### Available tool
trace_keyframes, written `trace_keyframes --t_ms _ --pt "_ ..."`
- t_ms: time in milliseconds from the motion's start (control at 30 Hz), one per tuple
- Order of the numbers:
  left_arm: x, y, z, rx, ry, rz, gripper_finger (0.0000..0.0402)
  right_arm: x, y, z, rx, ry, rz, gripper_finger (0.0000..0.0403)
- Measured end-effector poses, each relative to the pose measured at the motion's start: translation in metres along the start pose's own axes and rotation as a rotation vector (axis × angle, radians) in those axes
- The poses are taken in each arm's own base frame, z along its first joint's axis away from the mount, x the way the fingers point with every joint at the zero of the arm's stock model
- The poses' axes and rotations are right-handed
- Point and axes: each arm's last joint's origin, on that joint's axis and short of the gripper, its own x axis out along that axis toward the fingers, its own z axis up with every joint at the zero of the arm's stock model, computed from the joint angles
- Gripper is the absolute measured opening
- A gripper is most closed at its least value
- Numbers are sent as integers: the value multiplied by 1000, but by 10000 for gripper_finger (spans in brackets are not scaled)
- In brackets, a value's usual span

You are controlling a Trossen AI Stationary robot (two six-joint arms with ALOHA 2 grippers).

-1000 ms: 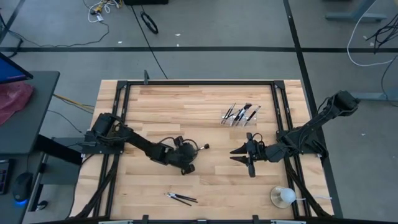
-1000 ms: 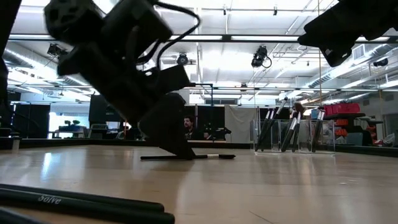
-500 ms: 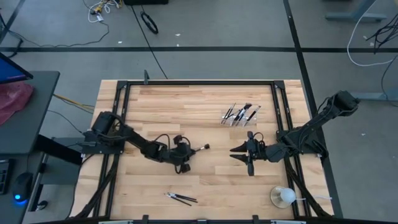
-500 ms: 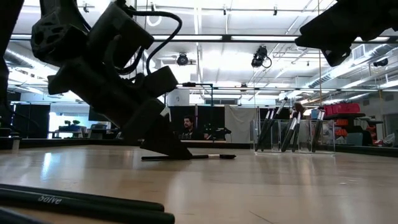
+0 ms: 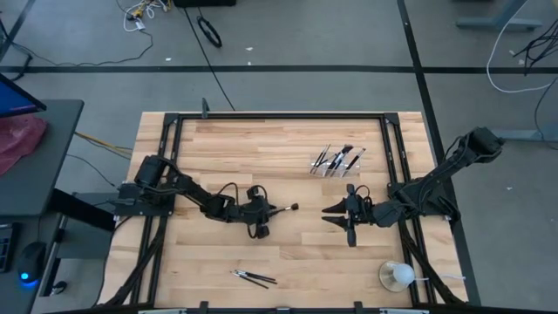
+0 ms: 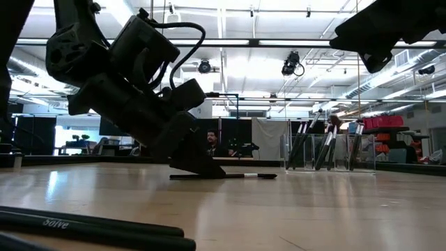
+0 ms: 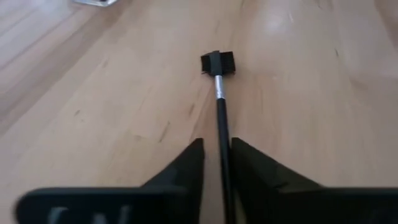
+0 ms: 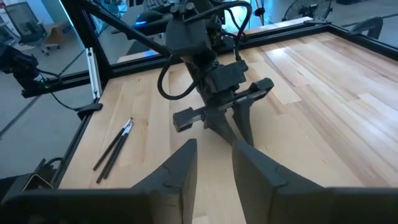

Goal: Put items in baskets/containers
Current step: Put the black brow brush into the transparent organizer

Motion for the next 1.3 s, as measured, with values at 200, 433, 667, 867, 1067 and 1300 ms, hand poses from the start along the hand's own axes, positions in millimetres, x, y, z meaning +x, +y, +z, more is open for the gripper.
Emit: trace_keyframes --t_ms 200,433,667,867,1067,1300 --pt "1 0 1 22 -28 20 143 0 0 0 -14 0 0 102" --pt "11 -2 -3 3 -97 5 118 0 0 0 -12 -4 2 102" --pt "16 -2 -10 1 -76 -17 82 0 0 1 -11 -5 2 102" --pt "16 -2 -11 9 -62 -33 14 0 0 1 -11 -5 2 102" --pt "13 -3 -6 1 -80 -35 15 0 0 0 -9 -4 2 102" --pt "2 -5 17 -22 -192 -58 13 14 0 -25 0 99 -28 102"
